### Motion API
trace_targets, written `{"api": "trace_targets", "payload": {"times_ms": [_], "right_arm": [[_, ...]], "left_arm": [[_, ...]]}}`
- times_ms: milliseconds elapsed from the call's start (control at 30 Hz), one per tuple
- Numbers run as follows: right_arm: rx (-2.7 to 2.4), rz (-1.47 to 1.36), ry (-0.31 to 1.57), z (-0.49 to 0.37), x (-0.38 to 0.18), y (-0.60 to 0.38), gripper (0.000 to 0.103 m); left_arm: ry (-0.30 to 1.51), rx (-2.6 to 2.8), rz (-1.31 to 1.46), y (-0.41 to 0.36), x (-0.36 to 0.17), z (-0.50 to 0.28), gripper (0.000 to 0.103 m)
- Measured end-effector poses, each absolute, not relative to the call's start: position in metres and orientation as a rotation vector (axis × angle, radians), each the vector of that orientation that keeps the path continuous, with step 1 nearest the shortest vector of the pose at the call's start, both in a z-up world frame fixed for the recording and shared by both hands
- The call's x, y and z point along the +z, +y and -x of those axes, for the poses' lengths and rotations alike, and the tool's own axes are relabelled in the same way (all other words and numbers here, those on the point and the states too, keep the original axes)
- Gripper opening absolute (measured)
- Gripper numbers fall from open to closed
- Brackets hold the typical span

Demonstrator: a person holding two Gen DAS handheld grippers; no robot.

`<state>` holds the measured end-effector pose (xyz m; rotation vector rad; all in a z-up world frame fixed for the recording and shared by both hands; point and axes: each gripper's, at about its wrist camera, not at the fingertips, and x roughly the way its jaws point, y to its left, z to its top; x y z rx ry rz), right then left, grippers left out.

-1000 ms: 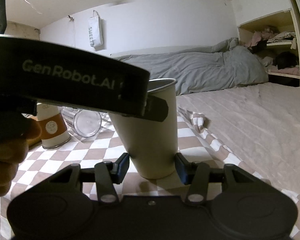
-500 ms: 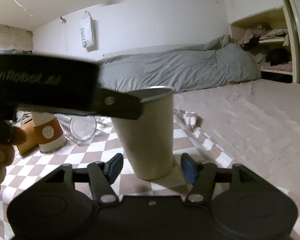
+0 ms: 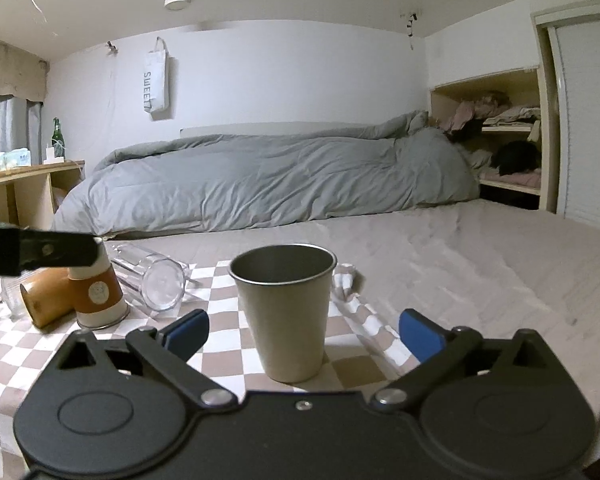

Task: Flip cup upright
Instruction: 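Lower the upright cream cup onto the cloth and open both grippers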

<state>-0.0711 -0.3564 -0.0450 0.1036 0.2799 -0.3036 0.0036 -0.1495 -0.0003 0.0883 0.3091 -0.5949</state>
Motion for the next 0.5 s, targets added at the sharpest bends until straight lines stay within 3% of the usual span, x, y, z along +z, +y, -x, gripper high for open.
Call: {"api": "trace_targets", "payload": {"times_ms": [500], "right_arm": [[-0.41,-0.099,0.305,0.115,-0.041,-0.332,0.103]], "left_arm": [[0.305,-0.523,-0.134,-0.102,-0.02,0.027,0.103]]}}
